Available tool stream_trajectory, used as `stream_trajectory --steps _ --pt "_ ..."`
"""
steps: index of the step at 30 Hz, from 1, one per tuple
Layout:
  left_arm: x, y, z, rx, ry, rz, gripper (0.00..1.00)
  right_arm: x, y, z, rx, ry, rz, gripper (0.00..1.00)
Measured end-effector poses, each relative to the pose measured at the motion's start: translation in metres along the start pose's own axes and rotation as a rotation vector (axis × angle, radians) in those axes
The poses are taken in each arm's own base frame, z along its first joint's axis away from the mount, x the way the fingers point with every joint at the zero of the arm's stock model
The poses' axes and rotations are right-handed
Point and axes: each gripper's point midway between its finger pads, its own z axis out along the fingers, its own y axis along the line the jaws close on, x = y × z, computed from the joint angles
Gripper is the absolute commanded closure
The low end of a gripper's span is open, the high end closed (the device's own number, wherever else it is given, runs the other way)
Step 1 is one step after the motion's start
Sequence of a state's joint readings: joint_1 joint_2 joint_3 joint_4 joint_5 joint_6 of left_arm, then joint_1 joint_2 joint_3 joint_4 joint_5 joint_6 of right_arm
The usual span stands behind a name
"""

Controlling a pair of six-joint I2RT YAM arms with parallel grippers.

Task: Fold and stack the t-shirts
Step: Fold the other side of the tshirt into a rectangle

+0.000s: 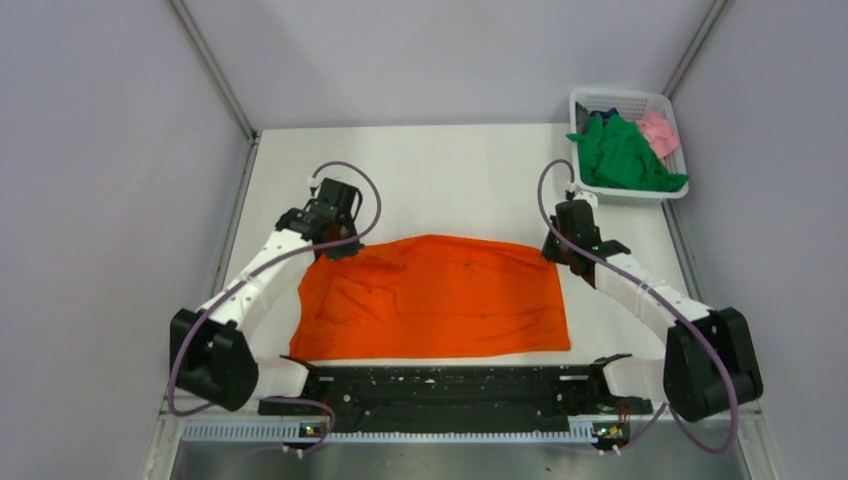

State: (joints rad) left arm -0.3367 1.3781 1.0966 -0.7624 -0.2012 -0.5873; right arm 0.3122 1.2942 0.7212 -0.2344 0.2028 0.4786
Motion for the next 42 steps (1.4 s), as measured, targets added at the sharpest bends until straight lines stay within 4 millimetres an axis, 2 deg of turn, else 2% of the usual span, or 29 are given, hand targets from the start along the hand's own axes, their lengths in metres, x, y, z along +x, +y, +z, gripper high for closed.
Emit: stream_trajectory --steps 5,10,19,24,30,31,33,38,40,42 --pt "0.025 0.014 -0.026 0.017 -0.036 -0.034 1.0 0.001 -0.006 -0.025 -0.022 -0.037 0.008 1.0" --pt "0.042 0.03 -0.048 0.027 -0.056 -0.091 1.0 0.002 -0.011 -0.036 -0.018 -0.05 0.003 1.0" --pt "0.051 0.051 -0.082 0.043 -0.124 -0.179 1.0 0.006 -0.017 -0.045 -0.006 -0.047 -0.006 1.0" --pt "0.067 0.062 -0.082 0.026 -0.106 -0.207 1.0 0.009 -0.017 -0.048 -0.025 -0.051 -0.003 1.0" --pt "0.103 0.071 -0.065 -0.003 -0.017 -0.249 1.0 0.043 -0.026 -0.042 -0.023 0.022 0.0 0.99" --pt "0.109 0.073 -0.063 -0.01 -0.001 -0.258 0.98 0.05 -0.028 -0.041 -0.02 0.037 0.006 0.97" --pt "0.118 0.074 -0.063 -0.016 0.025 -0.273 0.88 0.062 -0.032 -0.041 -0.013 0.065 0.016 0.88" --pt "0.129 0.08 -0.068 -0.032 0.04 -0.329 0.71 0.079 -0.039 -0.047 0.001 0.104 0.046 0.4" --pt "0.133 0.084 -0.071 -0.036 0.039 -0.349 0.55 0.079 -0.04 -0.051 0.001 0.103 0.051 0.3" --pt "0.134 0.086 -0.074 -0.034 0.034 -0.362 0.31 0.08 -0.04 -0.054 -0.002 0.104 0.052 0.22"
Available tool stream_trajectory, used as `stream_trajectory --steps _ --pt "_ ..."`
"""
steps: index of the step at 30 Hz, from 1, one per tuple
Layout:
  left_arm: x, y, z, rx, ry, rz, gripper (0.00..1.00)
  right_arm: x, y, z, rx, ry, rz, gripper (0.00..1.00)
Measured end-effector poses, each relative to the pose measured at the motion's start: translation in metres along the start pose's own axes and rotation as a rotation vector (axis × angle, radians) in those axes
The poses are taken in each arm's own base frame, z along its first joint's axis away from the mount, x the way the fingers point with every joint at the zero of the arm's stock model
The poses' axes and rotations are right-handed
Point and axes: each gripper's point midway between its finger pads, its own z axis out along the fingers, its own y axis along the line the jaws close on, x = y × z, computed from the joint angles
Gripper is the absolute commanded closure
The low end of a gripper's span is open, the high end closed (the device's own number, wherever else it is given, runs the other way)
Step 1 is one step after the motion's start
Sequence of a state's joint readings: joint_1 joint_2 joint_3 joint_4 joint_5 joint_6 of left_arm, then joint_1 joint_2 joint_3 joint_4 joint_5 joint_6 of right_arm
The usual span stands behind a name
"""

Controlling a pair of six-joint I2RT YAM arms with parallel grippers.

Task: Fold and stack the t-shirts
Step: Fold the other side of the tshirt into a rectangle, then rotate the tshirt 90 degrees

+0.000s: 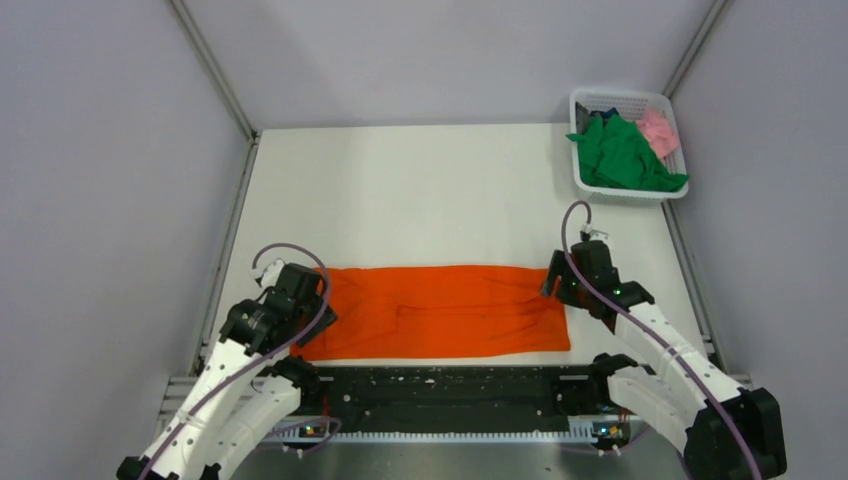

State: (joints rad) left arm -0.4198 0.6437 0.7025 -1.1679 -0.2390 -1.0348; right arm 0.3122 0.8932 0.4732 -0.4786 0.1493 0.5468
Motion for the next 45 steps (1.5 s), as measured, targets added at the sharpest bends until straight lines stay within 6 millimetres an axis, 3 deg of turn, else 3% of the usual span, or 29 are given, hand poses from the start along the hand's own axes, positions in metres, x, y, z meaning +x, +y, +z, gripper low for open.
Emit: stream_trajectory --steps 2,3,9,13,17,20,26,28,38,42,45 --pt "0.0 0.002 -0.003 0.007 -0.008 -0.007 0.04 0.001 0.001 -0.004 -0.012 0.003 -0.001 0.16" --pt "0.0 0.002 -0.003 0.008 -0.009 -0.007 0.02 0.0 0.003 -0.005 -0.02 0.004 -0.002 0.15" --pt "-0.003 -0.01 -0.001 0.034 -0.003 0.017 0.01 -0.012 0.029 -0.016 -0.146 -0.007 -0.028 0.13" --pt "-0.003 -0.037 0.013 0.085 0.041 0.064 0.01 -0.016 0.054 -0.018 -0.28 -0.004 -0.064 0.11" --pt "-0.001 -0.061 0.029 0.124 0.086 0.101 0.01 -0.009 0.078 -0.008 -0.392 0.066 -0.09 0.11" --pt "0.0 -0.068 0.038 0.132 0.099 0.114 0.01 0.001 0.083 0.002 -0.414 0.127 -0.1 0.11" --pt "-0.001 -0.07 0.049 0.124 0.088 0.123 0.01 0.023 0.066 0.01 -0.323 0.212 -0.107 0.1" --pt "0.001 -0.066 0.053 0.106 0.091 0.125 0.01 0.028 0.055 0.008 -0.272 0.219 -0.1 0.02" --pt "0.009 -0.053 0.066 0.054 0.106 0.124 0.01 0.045 0.013 0.001 -0.057 0.219 0.026 0.01" --pt "0.01 -0.054 0.071 0.052 0.108 0.124 0.01 0.039 0.008 -0.001 -0.032 0.185 0.028 0.01" --pt "0.008 -0.057 0.075 0.053 0.105 0.12 0.01 0.022 0.015 -0.008 -0.057 0.128 0.022 0.01"
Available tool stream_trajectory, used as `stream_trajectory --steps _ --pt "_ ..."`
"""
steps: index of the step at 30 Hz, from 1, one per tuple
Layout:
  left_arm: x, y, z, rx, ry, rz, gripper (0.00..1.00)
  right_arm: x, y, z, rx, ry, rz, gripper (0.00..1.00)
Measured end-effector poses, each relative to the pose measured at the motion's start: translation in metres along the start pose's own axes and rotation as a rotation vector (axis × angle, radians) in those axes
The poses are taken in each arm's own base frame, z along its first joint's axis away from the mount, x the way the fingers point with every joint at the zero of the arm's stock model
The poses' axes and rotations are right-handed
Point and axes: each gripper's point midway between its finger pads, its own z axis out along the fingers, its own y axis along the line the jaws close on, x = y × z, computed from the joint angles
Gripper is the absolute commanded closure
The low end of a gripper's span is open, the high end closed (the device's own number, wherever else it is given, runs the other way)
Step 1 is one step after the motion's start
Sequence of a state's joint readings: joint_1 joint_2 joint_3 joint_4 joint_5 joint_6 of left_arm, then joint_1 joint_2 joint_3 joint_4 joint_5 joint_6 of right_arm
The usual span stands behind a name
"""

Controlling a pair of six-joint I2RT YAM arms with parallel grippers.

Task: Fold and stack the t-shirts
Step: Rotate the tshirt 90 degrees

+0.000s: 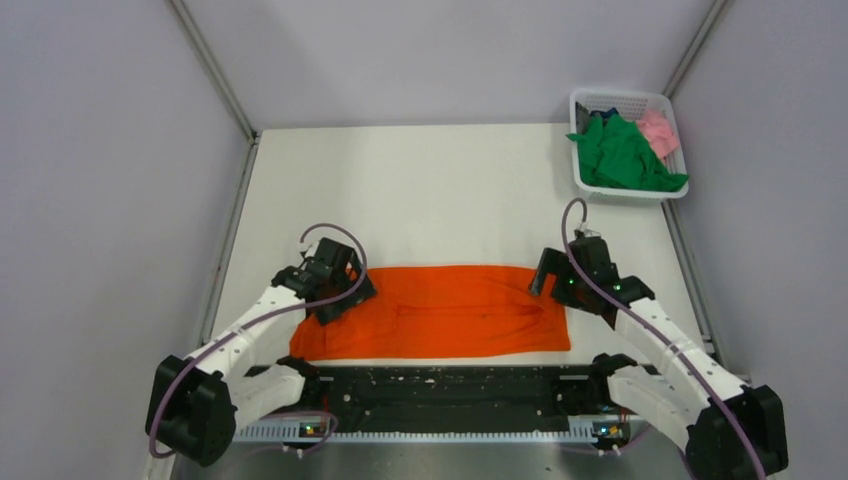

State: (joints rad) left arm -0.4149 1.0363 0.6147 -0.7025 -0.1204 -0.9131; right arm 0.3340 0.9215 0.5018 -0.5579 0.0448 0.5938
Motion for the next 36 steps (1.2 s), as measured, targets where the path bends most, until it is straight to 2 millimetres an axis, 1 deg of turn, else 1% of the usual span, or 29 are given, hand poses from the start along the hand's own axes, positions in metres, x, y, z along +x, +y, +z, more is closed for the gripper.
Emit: stream_trajectory --steps 1,2,3,4,6,9,12,17,21,23,25,26,27,29,31,32,34,36 --pt "-0.001 -0.001 0.001 0.001 -0.001 -0.002 0.01 -0.008 0.005 -0.005 -0.02 -0.029 -0.002 0.02" --pt "-0.002 -0.002 0.003 0.002 -0.003 -0.005 0.01 -0.017 0.011 -0.009 -0.042 -0.058 -0.004 0.06" --pt "-0.004 -0.003 0.005 0.004 -0.007 -0.009 0.01 -0.025 0.017 -0.012 -0.067 -0.088 -0.006 0.13" --pt "-0.006 -0.004 0.006 0.005 -0.009 -0.01 0.01 -0.03 0.021 -0.014 -0.084 -0.105 -0.01 0.16" --pt "-0.008 -0.004 0.01 0.004 -0.011 -0.016 0.01 -0.037 0.028 -0.014 -0.106 -0.121 -0.012 0.26" --pt "-0.011 -0.002 0.016 -0.011 -0.007 -0.02 0.01 -0.031 0.025 -0.005 -0.08 -0.082 -0.014 0.39" --pt "-0.013 0.0 0.02 -0.023 -0.006 -0.026 0.01 -0.022 0.014 0.008 -0.014 -0.031 -0.014 0.46" --pt "-0.014 0.003 0.027 -0.026 -0.005 -0.037 0.01 -0.014 0.001 0.019 0.059 0.014 -0.016 0.52" --pt "-0.011 0.008 0.032 -0.032 0.007 -0.041 0.01 -0.008 -0.008 0.028 0.111 0.043 -0.017 0.55" --pt "-0.012 0.007 0.032 -0.026 0.005 -0.041 0.01 -0.005 -0.012 0.032 0.131 0.059 -0.019 0.61" --pt "-0.012 0.007 0.032 -0.025 0.004 -0.041 0.01 -0.002 -0.015 0.035 0.148 0.072 -0.021 0.73" --pt "-0.012 0.007 0.033 -0.023 0.003 -0.041 0.01 -0.002 -0.015 0.036 0.153 0.072 -0.022 0.8" --pt "-0.013 0.007 0.033 -0.023 0.003 -0.041 0.01 -0.004 -0.015 0.036 0.155 0.067 -0.021 0.84" --pt "-0.013 0.007 0.033 -0.023 0.002 -0.039 0.01 -0.005 -0.016 0.037 0.157 0.062 -0.021 0.91" --pt "-0.013 0.007 0.033 -0.023 0.002 -0.041 0.01 -0.007 -0.018 0.038 0.169 0.052 -0.021 0.95" --pt "-0.013 0.008 0.033 -0.023 0.001 -0.042 0.01 -0.008 -0.019 0.037 0.179 0.046 -0.022 1.0" --pt "-0.014 0.008 0.033 -0.023 -0.001 -0.045 0.01 -0.011 -0.024 0.035 0.208 0.037 -0.027 1.0" --pt "-0.015 0.008 0.033 -0.023 -0.003 -0.048 0.01 -0.019 -0.026 0.032 0.232 0.018 -0.034 1.0"
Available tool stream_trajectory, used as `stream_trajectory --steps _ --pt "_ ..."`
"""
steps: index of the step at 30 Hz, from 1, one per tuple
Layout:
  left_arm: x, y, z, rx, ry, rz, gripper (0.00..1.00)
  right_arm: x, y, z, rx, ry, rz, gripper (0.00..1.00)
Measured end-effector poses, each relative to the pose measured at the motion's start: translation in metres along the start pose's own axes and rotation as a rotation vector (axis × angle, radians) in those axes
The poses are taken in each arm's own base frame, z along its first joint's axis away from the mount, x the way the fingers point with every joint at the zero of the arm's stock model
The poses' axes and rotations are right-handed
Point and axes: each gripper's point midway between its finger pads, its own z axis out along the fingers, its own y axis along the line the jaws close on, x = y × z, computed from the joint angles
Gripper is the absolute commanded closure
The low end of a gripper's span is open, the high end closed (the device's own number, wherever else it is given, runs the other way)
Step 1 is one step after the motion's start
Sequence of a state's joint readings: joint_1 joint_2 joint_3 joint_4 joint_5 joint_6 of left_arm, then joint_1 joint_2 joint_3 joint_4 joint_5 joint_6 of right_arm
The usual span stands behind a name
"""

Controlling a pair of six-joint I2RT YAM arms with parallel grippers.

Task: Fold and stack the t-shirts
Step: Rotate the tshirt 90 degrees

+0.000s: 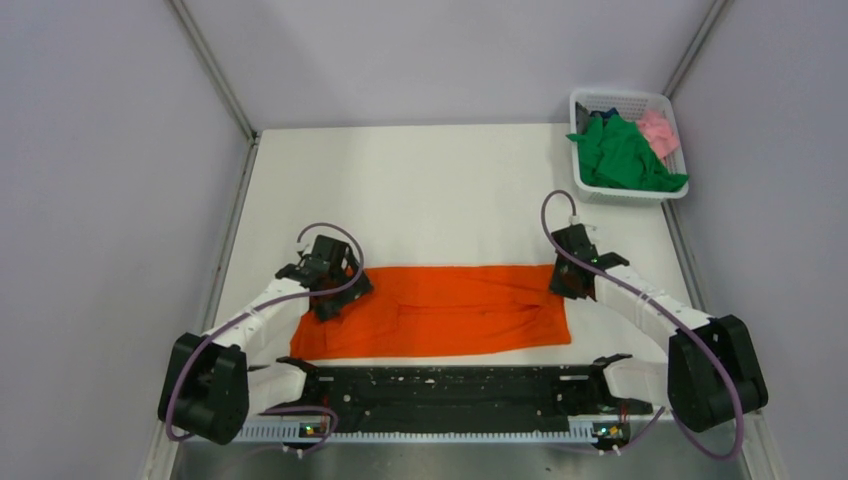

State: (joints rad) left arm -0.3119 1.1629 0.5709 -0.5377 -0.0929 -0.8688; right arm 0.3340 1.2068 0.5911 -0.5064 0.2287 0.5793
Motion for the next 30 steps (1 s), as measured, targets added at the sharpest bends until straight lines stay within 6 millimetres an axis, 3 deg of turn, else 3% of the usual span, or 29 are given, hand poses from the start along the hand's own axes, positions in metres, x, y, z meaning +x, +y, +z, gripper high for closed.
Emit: stream_trajectory --steps 5,7,8,10,12,16,18,24,30 --pt "-0.002 0.0 0.001 0.004 -0.003 -0.01 0.01 -0.02 -0.001 -0.007 0.032 -0.058 -0.018 0.96" --pt "-0.003 0.0 0.001 0.007 -0.004 -0.013 0.01 -0.021 -0.003 -0.007 0.038 -0.063 -0.024 0.8" --pt "-0.003 0.0 0.001 0.007 -0.004 -0.015 0.01 -0.022 -0.004 -0.007 0.043 -0.065 -0.031 0.64" --pt "-0.003 0.0 0.001 0.009 -0.005 -0.015 0.01 -0.023 -0.006 -0.007 0.058 -0.074 -0.031 0.44" --pt "-0.003 0.0 0.001 0.009 -0.005 -0.013 0.01 -0.025 -0.009 -0.006 0.074 -0.08 -0.042 0.33" --pt "-0.004 -0.001 0.0 0.014 -0.006 -0.013 0.01 -0.024 -0.008 -0.007 0.06 -0.076 -0.058 0.22" --pt "-0.004 -0.001 0.0 0.017 -0.007 -0.012 0.01 -0.023 0.002 -0.011 -0.001 -0.068 -0.073 0.02" --pt "-0.005 -0.001 0.002 0.015 -0.004 -0.005 0.01 -0.012 0.061 -0.025 -0.375 -0.058 -0.112 0.01" --pt "-0.027 -0.017 0.017 -0.015 0.028 0.003 0.01 0.025 0.092 -0.017 -0.511 0.064 -0.191 0.01"
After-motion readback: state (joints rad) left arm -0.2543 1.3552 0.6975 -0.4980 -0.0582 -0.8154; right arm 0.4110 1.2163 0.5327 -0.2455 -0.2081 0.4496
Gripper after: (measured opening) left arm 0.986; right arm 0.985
